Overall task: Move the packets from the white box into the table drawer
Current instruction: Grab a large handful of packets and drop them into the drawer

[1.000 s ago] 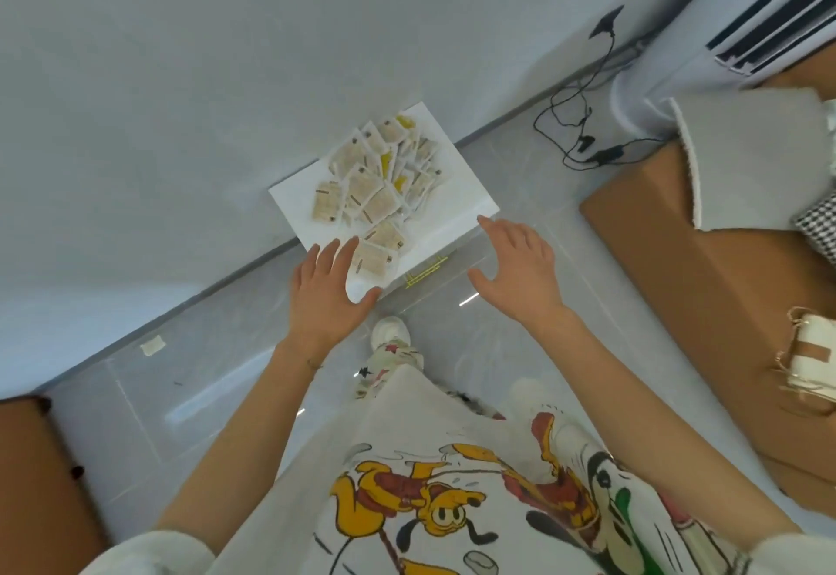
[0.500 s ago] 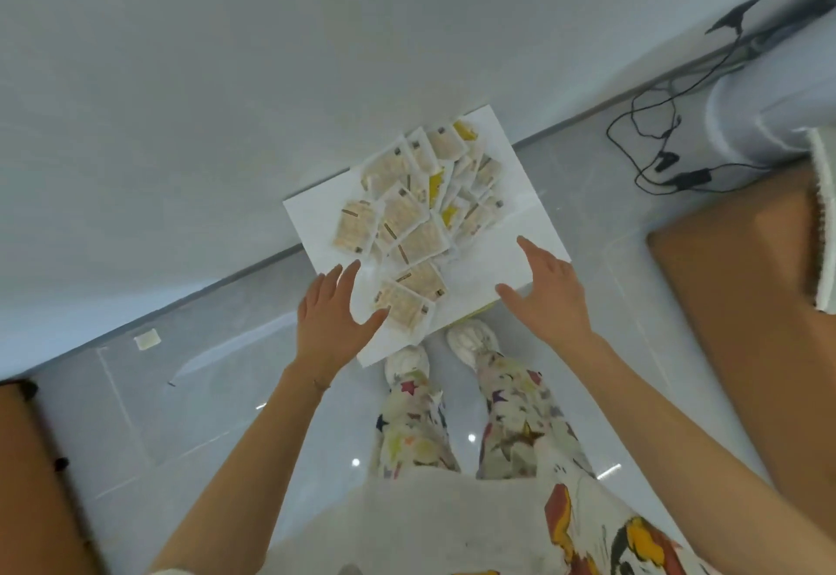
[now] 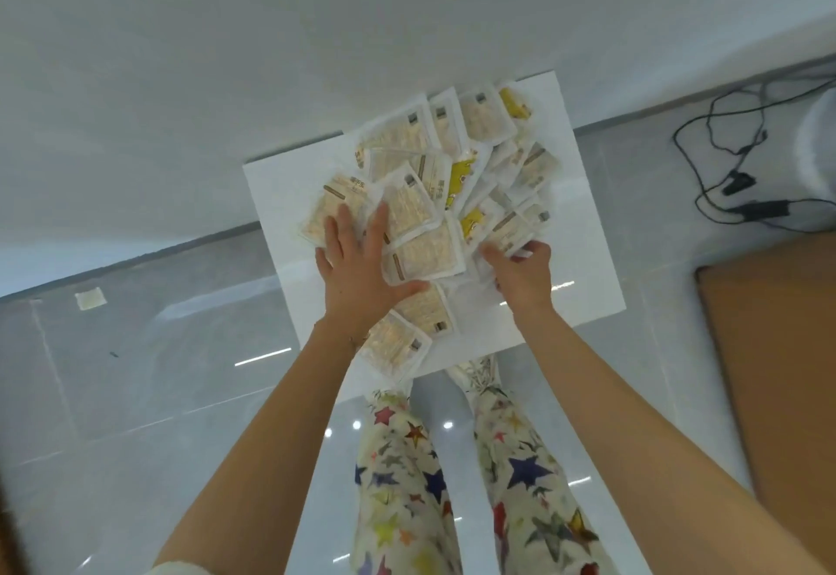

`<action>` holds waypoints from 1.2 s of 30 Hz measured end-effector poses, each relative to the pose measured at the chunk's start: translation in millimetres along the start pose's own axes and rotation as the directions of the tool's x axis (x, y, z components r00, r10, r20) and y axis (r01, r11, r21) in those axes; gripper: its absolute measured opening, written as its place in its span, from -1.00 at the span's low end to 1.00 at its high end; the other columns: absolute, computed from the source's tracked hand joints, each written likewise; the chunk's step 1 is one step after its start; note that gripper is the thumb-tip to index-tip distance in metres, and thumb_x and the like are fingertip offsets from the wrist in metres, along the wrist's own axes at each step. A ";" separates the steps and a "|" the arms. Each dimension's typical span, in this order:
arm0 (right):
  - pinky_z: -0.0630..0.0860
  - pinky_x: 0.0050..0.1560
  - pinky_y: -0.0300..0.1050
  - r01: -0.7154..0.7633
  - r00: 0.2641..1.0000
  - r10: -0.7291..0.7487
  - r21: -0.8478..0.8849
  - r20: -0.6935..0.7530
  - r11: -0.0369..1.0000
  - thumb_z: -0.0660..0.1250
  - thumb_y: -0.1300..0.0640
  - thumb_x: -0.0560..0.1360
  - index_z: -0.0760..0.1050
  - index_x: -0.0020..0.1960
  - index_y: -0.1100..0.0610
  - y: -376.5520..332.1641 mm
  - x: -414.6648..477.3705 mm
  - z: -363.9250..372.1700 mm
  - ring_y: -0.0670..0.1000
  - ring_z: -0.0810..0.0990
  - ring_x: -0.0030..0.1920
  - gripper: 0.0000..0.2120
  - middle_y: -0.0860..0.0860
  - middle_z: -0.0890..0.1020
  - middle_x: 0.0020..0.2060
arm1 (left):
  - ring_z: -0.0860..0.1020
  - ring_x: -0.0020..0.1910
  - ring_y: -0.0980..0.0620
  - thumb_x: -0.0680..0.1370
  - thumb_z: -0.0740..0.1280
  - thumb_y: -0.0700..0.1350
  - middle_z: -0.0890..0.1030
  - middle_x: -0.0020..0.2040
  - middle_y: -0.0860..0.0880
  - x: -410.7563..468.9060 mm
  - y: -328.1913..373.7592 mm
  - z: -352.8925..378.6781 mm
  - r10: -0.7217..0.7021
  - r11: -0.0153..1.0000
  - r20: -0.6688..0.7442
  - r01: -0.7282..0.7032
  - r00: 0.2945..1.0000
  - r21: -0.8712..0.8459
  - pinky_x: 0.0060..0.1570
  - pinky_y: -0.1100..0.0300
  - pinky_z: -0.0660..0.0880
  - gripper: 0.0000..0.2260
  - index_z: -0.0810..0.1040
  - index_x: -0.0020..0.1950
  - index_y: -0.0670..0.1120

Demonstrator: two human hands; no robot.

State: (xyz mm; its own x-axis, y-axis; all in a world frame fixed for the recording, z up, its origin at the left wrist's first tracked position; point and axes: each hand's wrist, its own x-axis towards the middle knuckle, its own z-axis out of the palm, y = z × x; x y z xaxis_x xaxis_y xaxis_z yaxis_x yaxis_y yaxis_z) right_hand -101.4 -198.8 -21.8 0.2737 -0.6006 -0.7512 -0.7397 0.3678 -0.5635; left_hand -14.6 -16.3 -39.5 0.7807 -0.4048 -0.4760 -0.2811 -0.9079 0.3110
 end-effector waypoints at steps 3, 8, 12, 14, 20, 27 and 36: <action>0.57 0.09 0.02 -0.051 0.999 0.051 0.087 0.004 0.995 0.50 0.12 0.41 0.31 0.10 0.11 -0.2 4.3 2.7 0.02 0.57 -0.02 -0.58 -0.02 0.53 -0.07 | -0.01 0.54 -0.26 0.42 0.27 0.38 0.03 0.57 -0.21 -5.1 -3.4 0.0 0.052 0.999 -0.065 -0.052 0.997 0.000 0.41 -0.26 0.11 -0.14 0.02 0.58 0.08; 0.60 0.06 0.12 -0.012 1.000 0.012 0.037 0.010 0.999 0.42 0.17 0.47 0.46 -0.17 0.05 2.6 4.5 -6.4 0.08 0.61 -0.11 -0.87 0.05 0.61 -0.15 | 0.09 0.52 -0.26 0.59 0.26 0.05 0.14 0.55 -0.19 -4.7 -8.9 -10.4 0.083 0.997 -0.057 -0.083 0.995 0.005 0.41 -0.24 0.22 -0.42 0.13 0.56 0.04; 0.41 -0.16 -0.06 0.079 0.994 -0.076 0.030 -0.077 0.996 0.36 0.17 0.48 0.29 -0.30 0.09 4.3 3.6 -11.1 0.02 0.38 -0.29 -0.72 -0.01 0.42 -0.33 | 0.21 0.48 -0.25 0.61 0.11 -0.06 0.28 0.50 -0.18 -7.7 -8.9 -17.2 0.075 0.992 -0.081 -0.083 0.994 -0.096 0.31 -0.20 0.37 -0.56 0.27 0.50 -0.07; 0.34 -0.16 -0.10 0.091 0.992 -0.084 0.072 -0.096 0.993 0.33 0.18 0.50 0.26 -0.27 0.09 6.3 1.3 -11.6 -0.01 0.32 -0.28 -0.72 -0.02 0.35 -0.32 | 0.34 0.39 -0.20 0.60 0.11 -0.13 0.42 0.40 -0.14 -7.6 -8.5 -19.7 0.069 0.983 -0.141 -0.092 0.988 -0.161 0.18 -0.16 0.50 -0.62 0.35 0.42 -0.11; 0.54 0.13 0.02 0.009 0.995 0.013 0.229 -0.096 0.973 0.24 0.23 0.55 0.37 -0.13 0.03 13.0 -6.9 -12.0 0.05 0.54 -0.02 -0.86 -0.02 0.53 -0.12 | 0.52 -0.03 -0.02 0.63 0.21 -0.14 0.56 0.06 -0.02 -11.4 -0.7 -30.5 -0.082 0.924 -0.197 0.001 0.977 -0.382 -0.13 0.18 0.41 -0.73 0.37 0.33 -0.13; 0.55 0.07 -0.01 -0.130 0.991 0.111 0.366 0.073 0.922 0.40 0.10 0.49 0.46 0.21 -0.06 6.4 -6.9 -15.9 -0.04 0.58 0.11 -0.69 -0.09 0.61 0.12 | 0.54 -0.13 0.43 0.63 0.22 -0.09 0.55 -0.05 0.25 -28.6 3.2 -48.2 -0.281 0.649 -0.139 0.082 0.950 -0.756 -0.21 0.55 0.43 -0.78 0.41 0.28 -0.04; 0.53 0.20 0.08 -0.031 0.998 0.045 0.331 -0.034 0.943 0.39 0.26 0.47 0.48 0.10 -0.06 4.7 -37.4 -46.9 0.03 0.60 0.13 -0.70 -0.06 0.62 0.06 | 0.62 0.05 0.12 0.56 0.36 -0.15 0.57 0.09 0.15 -70.0 -10.1 -65.2 -0.492 0.407 -0.054 0.175 0.869 -0.896 0.06 -0.07 0.60 -0.59 0.26 0.32 0.02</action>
State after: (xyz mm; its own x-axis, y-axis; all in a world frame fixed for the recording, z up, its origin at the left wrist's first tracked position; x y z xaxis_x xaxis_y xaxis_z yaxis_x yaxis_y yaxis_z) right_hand -144.0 -207.9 19.7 0.2192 -0.6071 -0.7638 -0.5028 0.6006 -0.6216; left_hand -30.0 28.3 44.3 0.8467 0.1013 -0.5224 0.5226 -0.3429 0.7806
